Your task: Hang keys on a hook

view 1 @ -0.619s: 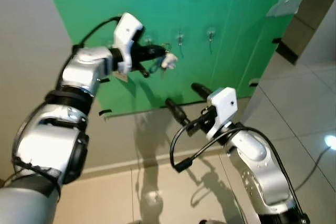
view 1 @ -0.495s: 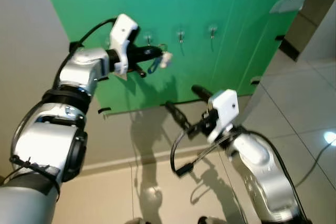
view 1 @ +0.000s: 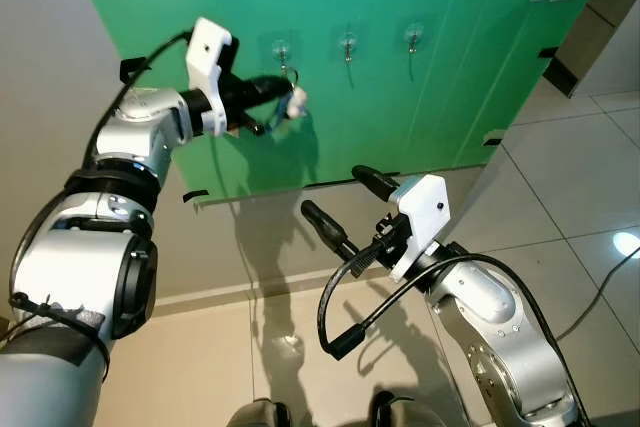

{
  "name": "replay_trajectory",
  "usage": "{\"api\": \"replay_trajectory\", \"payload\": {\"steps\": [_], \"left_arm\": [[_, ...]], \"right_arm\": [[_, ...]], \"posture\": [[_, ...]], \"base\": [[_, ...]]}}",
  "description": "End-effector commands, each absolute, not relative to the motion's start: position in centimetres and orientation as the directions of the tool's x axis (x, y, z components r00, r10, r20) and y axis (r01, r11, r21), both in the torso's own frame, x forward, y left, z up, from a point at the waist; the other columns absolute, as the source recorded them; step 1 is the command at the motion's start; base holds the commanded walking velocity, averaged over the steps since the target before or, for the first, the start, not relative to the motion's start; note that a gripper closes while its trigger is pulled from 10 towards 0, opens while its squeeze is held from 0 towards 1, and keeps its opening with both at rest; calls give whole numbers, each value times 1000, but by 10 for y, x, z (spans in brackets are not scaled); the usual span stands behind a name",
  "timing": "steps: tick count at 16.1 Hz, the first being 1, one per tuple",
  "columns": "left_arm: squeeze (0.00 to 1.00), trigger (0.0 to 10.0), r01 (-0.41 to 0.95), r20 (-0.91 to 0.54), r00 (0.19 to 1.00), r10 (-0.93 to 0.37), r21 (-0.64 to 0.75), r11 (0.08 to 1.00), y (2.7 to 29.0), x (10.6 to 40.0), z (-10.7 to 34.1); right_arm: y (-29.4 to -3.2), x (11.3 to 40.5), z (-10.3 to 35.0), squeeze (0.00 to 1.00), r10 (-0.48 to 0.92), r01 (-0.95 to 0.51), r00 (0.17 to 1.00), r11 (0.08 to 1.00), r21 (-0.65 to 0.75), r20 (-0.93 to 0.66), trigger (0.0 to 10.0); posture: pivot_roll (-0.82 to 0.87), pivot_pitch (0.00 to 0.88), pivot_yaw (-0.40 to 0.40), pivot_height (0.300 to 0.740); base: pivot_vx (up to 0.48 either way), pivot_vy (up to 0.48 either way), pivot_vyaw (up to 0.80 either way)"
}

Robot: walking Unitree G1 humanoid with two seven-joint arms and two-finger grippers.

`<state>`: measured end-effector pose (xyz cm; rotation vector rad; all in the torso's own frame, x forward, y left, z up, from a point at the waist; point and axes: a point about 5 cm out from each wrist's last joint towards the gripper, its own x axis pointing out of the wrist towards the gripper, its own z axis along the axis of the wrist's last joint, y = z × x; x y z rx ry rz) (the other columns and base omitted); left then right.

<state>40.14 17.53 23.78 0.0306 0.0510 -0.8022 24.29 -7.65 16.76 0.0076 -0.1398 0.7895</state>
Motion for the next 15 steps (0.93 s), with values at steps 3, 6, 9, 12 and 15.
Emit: {"api": "replay_trajectory", "payload": {"steps": [3,6,9,12,15], "left_arm": [[0,10000,655,4,756,-655,-4,756,188,404,247],[0,10000,636,37,772,-635,-37,771,186,406,248],[0,10000,643,63,766,-639,-65,764,178,407,250],[0,10000,656,66,755,-653,-89,750,168,409,248],[0,10000,626,33,777,-629,-147,766,166,410,241]], "right_arm": [[-68,240,172,0,737,-739,662,672,-45,136,10000],[-65,238,171,0,747,-749,652,661,-38,132,10000],[-63,238,170,0,749,-752,649,658,-35,130,10000],[-62,235,169,0,750,-753,650,657,-29,126,10000],[-61,235,168,0,748,-752,652,659,-22,123,10000]], "posture": [[-61,164,63,740],[-62,162,61,740],[-69,158,64,740],[-75,155,70,740],[-77,154,75,740]], "base": [[0,0,0],[0,0,0],[0,0,0],[0,0,0],[0,0,0]]}}
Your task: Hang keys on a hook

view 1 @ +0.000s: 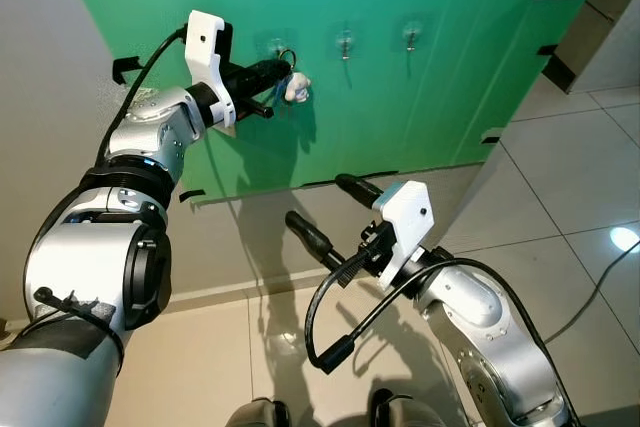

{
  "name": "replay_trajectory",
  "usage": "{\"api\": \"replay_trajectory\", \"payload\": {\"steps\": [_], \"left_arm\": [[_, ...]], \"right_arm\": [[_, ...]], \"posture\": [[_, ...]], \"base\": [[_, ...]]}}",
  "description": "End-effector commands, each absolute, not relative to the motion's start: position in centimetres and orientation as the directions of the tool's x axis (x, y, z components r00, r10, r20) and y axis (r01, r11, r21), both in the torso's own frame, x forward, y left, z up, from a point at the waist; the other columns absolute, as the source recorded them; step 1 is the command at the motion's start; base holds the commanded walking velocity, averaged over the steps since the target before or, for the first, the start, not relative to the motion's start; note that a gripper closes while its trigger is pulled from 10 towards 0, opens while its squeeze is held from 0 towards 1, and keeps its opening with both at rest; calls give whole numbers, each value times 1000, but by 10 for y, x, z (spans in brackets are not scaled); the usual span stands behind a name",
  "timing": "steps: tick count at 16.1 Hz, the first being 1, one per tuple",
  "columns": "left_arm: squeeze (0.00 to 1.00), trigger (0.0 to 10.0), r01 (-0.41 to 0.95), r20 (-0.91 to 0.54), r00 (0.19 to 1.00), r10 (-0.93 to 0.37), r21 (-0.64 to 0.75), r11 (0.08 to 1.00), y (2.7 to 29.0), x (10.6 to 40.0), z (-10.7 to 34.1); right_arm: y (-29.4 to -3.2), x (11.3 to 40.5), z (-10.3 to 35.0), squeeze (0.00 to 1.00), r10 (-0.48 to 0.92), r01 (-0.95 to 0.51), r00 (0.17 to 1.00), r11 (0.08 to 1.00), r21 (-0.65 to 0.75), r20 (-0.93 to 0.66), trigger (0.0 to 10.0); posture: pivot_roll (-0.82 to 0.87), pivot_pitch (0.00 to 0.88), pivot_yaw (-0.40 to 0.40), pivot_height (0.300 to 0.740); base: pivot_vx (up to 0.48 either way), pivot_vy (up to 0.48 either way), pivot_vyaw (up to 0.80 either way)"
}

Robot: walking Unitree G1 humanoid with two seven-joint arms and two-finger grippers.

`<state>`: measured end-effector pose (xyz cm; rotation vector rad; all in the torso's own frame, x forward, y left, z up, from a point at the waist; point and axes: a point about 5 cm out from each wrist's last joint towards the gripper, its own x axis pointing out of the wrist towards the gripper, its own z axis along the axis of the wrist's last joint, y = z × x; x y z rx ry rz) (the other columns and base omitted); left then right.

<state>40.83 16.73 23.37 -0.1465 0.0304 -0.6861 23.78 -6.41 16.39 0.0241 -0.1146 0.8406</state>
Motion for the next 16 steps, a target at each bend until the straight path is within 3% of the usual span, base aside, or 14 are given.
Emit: {"api": "replay_trajectory", "payload": {"steps": [1,6,9,11,12,13,15,16], "left_arm": [[0,10000,568,27,818,-574,-195,800,170,412,240],[0,10000,536,63,840,-539,-261,803,171,413,242],[0,10000,438,-6,875,-485,-419,795,172,414,233],[0,10000,432,-76,869,-490,-367,824,165,412,217],[133,10000,429,-89,869,-487,-355,831,163,412,213],[1000,10000,418,-97,877,-471,-333,845,163,412,211],[1000,10000,448,9,894,-449,-71,891,161,413,230],[1000,10000,490,85,864,-497,88,867,152,411,247]], "right_arm": [[-61,235,168,0,747,-752,653,659,-16,123,10000],[-62,234,165,0,750,-755,652,656,3,114,10000],[-62,234,164,0,758,-764,643,645,14,110,10000],[-61,236,164,0,755,-762,645,646,35,116,10000],[-62,237,163,0,752,-760,649,649,38,115,10000],[-63,237,162,0,750,-757,652,652,39,114,10000],[-65,238,162,0,746,-753,657,657,41,111,10000],[-66,239,162,0,745,-752,658,658,41,109,10000]], "posture": [[-78,153,77,740],[-71,149,71,740],[-65,144,68,740],[-60,133,66,740],[-59,125,67,740],[-58,121,66,740],[-62,117,64,740],[-64,119,61,740]], "base": [[0,0,0],[0,0,0],[0,0,0],[0,0,0],[0,0,0],[0,0,0],[0,0,0],[0,0,0]]}}
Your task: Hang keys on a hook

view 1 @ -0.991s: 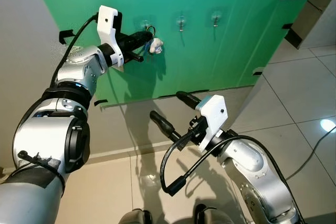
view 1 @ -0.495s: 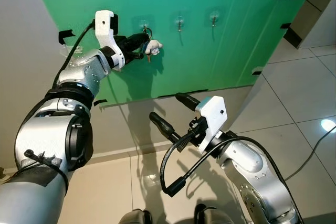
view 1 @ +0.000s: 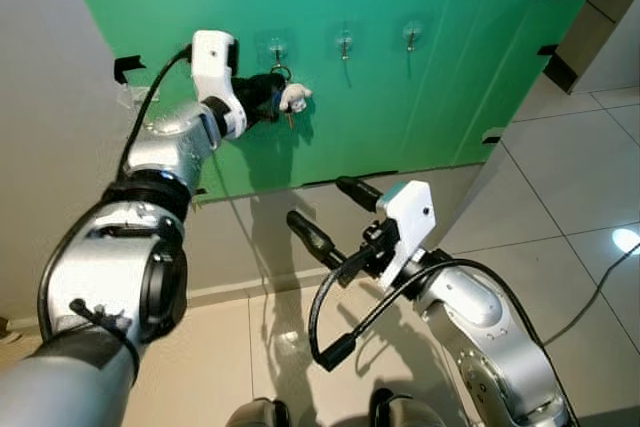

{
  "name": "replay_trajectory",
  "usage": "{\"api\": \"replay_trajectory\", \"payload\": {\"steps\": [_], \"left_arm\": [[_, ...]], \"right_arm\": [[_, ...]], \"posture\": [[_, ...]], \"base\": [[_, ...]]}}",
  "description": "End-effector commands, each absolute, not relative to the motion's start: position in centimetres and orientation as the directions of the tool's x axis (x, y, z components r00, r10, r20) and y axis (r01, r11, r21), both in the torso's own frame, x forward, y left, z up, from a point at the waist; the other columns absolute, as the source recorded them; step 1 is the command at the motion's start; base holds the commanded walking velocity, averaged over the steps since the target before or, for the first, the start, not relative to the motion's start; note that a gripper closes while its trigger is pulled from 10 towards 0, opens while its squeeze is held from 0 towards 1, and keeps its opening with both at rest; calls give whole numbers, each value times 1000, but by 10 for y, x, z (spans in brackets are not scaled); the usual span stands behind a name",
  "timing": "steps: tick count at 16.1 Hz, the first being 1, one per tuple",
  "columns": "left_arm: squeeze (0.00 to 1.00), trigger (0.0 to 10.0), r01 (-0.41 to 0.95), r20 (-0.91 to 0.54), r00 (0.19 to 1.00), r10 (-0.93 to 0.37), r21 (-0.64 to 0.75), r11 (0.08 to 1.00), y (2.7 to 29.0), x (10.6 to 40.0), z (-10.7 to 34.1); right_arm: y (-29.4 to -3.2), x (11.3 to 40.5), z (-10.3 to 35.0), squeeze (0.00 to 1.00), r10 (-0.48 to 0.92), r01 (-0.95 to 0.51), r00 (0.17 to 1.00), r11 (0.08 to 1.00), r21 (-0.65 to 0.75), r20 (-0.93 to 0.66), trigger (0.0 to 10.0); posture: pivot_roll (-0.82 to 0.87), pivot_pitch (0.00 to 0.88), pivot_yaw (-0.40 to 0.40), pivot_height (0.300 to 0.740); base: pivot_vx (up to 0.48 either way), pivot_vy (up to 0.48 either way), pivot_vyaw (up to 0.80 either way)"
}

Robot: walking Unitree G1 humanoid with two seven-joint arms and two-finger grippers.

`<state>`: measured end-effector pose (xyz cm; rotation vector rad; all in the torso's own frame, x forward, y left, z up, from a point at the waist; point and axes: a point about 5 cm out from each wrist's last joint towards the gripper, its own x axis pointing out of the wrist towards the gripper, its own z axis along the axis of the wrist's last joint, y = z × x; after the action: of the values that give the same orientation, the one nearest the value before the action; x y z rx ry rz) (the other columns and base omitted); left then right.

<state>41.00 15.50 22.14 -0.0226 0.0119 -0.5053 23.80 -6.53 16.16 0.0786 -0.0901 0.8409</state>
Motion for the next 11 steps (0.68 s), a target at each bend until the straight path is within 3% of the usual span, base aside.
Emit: {"api": "replay_trajectory", "payload": {"steps": [1,7,10,11], "left_arm": [[1000,10000,539,110,827,-551,123,833,142,408,255],[1000,10000,537,46,830,-556,206,818,146,395,240],[1000,10000,550,26,822,-569,224,805,148,375,231],[1000,10000,542,8,828,-561,241,805,153,357,223]], "right_arm": [[-66,239,161,0,745,-751,659,659,41,107,10000],[-70,243,158,0,725,-732,681,680,49,101,10000],[-76,242,151,0,704,-709,705,702,72,81,10000],[-83,241,143,0,668,-671,741,736,94,60,10000]], "posture": [[-59,118,59,740],[-54,106,61,740],[-39,86,59,740],[-29,70,56,740]], "base": [[0,0,0],[0,0,0],[0,0,0],[0,0,0]]}}
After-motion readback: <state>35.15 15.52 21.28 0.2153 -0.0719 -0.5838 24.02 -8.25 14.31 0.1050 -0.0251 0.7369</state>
